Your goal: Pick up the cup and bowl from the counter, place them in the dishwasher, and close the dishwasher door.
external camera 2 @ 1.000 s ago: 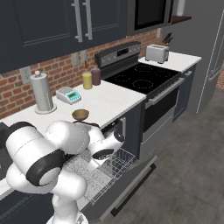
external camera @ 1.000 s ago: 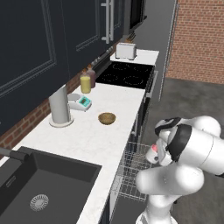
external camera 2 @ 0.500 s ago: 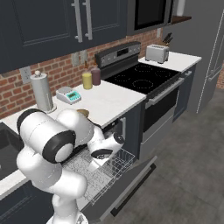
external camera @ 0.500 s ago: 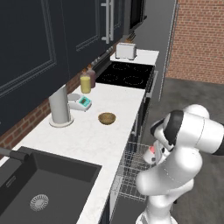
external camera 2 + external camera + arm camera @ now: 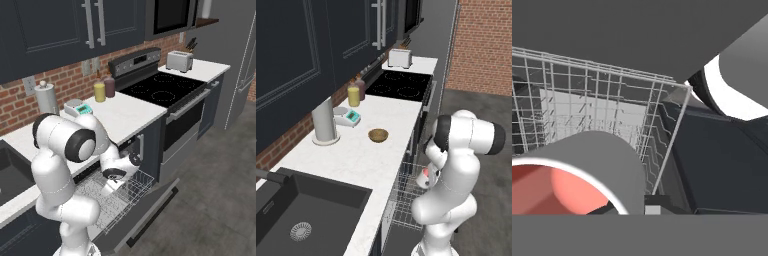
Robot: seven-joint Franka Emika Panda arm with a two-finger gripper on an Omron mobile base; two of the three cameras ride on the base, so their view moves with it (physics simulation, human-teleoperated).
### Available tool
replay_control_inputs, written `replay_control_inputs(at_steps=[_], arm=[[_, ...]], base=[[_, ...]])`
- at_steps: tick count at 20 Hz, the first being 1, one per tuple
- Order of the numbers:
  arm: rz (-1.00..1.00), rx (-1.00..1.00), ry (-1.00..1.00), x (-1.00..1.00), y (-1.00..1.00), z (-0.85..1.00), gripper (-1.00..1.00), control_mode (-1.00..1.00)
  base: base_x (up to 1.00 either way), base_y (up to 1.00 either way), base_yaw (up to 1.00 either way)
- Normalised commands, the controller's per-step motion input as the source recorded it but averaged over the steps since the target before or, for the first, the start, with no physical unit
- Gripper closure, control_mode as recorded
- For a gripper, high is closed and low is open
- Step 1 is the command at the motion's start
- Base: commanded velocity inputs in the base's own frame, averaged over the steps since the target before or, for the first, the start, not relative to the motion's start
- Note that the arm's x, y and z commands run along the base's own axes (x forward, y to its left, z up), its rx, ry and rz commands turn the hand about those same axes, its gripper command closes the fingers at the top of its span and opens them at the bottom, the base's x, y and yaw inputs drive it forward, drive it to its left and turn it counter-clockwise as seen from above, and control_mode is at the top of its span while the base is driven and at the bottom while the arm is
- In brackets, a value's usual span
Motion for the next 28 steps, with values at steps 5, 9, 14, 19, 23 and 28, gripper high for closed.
replay_control_inputs(at_steps=[5,9,14,19,23,28], arm=[[0.00,0.00,0.00,0.15,0.00,-0.32,1.00,-1.00],[0.00,0.00,0.00,0.06,0.00,-0.30,1.00,-1.00],[0.00,0.00,0.00,0.02,0.00,-0.22,1.00,-1.00],[0.00,0.00,0.00,0.15,0.00,-0.15,1.00,-1.00],[-0.01,0.00,0.00,0.30,0.04,-0.13,1.00,-1.00],[0.00,0.00,0.00,0.25,0.00,-0.25,1.00,-1.00]], base=[[0.00,0.00,0.00],[0.00,0.00,0.00],[0.00,0.00,0.00],[0.00,0.00,0.00],[0.00,0.00,0.00],[0.00,0.00,0.00]])
